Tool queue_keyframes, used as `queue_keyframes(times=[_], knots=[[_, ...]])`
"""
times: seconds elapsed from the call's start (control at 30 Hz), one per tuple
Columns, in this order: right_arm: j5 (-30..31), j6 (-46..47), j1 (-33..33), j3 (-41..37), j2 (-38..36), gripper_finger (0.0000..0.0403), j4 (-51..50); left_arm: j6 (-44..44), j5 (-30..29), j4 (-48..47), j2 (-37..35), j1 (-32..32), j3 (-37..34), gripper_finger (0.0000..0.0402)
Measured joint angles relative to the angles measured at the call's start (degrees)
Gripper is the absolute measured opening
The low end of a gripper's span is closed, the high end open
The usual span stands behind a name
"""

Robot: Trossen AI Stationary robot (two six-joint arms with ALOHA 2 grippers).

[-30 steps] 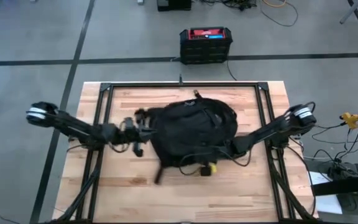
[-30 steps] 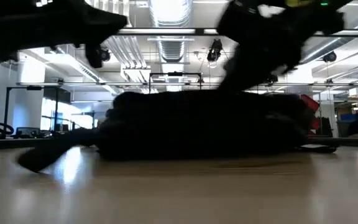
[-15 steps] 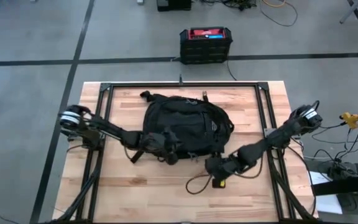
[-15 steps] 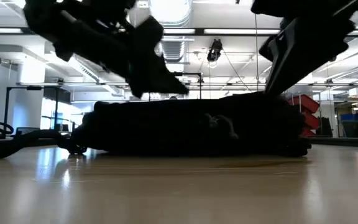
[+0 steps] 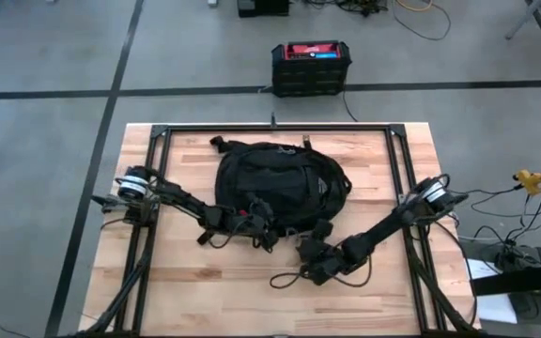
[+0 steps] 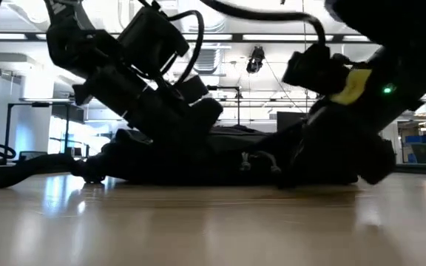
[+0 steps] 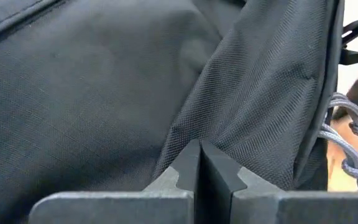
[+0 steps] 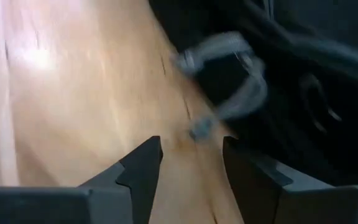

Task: Unpack backpack
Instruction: Open the black backpack

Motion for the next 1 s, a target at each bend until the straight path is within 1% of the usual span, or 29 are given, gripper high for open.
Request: queue_keyframes(times=[0.1, 0.17, 0.27, 0.33, 0.43, 0.5, 0.57, 0.67, 0.7, 0.73, 0.8, 0.87, 1.0], knots=[[2.4, -0.4, -0.8, 0.0, 0.4, 0.0181, 1.0, -0.3, -0.9, 2.1, 1.0, 0.0, 0.0, 0.0000], [5.5, 0.2, -1.1, -0.2, -0.3, 0.0185, 0.6, -0.3, -1.0, 2.2, 1.0, -0.3, -0.1, 0.0000], [9.9, 0.4, -1.2, -0.1, -1.6, 0.0184, 0.7, 0.7, -1.4, 2.5, 1.0, -0.8, -0.2, 0.0000], [10.6, 0.5, -1.8, -0.1, -1.7, 0.0177, 0.7, 2.1, -1.4, 3.2, 1.0, -1.0, -0.3, 0.0000], [9.9, 1.3, -3.3, -0.1, -1.5, 0.0160, 0.8, 3.5, -1.5, 3.4, 1.1, -1.3, -0.4, 0.0000], [8.6, 1.3, -4.1, -0.1, -1.5, 0.0140, 0.4, 4.3, -1.5, 3.4, 1.1, -1.4, -0.4, 0.0000], [7.5, 0.7, -4.9, -0.1, -1.6, 0.0108, 0.3, 4.9, -1.5, 3.5, 1.1, -1.6, -0.6, 0.0000], [7.1, -0.5, -4.9, -0.2, -2.6, 0.0038, -0.8, 5.3, -1.5, 3.8, 1.1, -1.7, -1.2, 0.0000], [6.5, -1.7, -4.9, -0.2, -3.3, 0.0020, -0.8, 5.5, -1.5, 4.0, 1.0, -1.7, -1.5, 0.0000], [5.8, -2.6, -4.9, -0.2, -4.2, 0.0011, -0.9, 5.5, -1.5, 4.0, 0.9, -1.8, -1.7, 0.0000], [4.5, -3.2, -4.7, -0.2, -6.3, 0.0014, -2.8, 5.5, -1.4, 3.9, 0.8, -1.8, -2.0, 0.0000], [2.2, -3.2, -4.7, -0.1, -8.4, 0.0015, -6.3, 5.5, -1.4, 3.5, 0.6, -1.9, -2.3, 0.0000], [-0.8, -2.7, -4.5, -0.1, -13.3, 0.0004, -14.5, 5.5, -1.6, 3.5, 0.6, -2.0, -2.7, 0.0000]])
